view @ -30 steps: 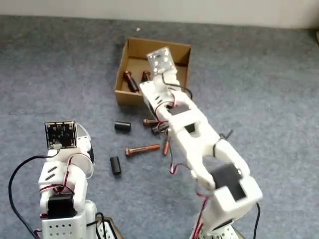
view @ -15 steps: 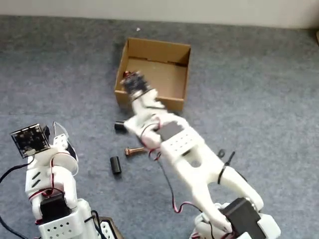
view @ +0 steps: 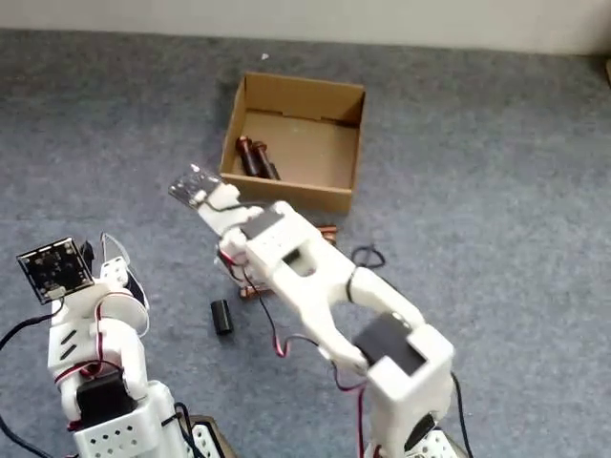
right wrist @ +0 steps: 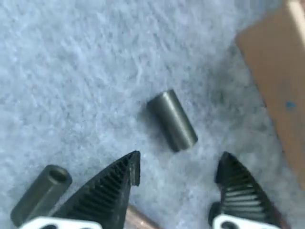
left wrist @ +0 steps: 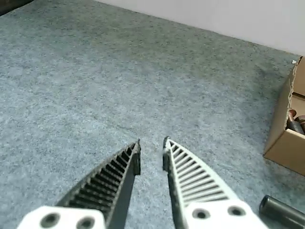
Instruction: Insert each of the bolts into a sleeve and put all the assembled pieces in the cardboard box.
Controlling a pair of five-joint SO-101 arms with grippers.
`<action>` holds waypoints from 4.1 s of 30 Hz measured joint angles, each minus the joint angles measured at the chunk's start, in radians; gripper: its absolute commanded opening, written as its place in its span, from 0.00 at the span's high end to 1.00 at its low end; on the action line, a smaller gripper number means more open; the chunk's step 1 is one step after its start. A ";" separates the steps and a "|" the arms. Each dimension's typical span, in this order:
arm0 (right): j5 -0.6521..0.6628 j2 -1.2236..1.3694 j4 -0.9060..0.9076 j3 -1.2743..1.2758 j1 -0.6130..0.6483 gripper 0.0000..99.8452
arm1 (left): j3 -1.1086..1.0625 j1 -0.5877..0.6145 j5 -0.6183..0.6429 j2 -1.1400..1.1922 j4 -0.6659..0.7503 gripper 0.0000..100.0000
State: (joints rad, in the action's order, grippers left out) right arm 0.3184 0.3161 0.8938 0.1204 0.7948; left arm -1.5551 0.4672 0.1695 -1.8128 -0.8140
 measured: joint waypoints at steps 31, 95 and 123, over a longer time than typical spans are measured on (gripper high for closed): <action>0.184 0.347 0.210 -0.420 0.006 0.83 | 0.000 -0.011 0.000 0.000 0.000 0.88; -0.433 -1.313 0.058 0.861 -0.697 1.00 | 0.232 -0.493 -0.272 0.008 -0.164 0.88; -0.562 -1.373 -0.206 1.088 -0.968 1.00 | 1.441 -0.878 -0.146 1.939 -0.427 0.76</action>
State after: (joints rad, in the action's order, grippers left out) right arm -0.2432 -1.0572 0.6882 1.2083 -0.1734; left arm -0.1143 -0.4104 0.0238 0.1266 -1.2405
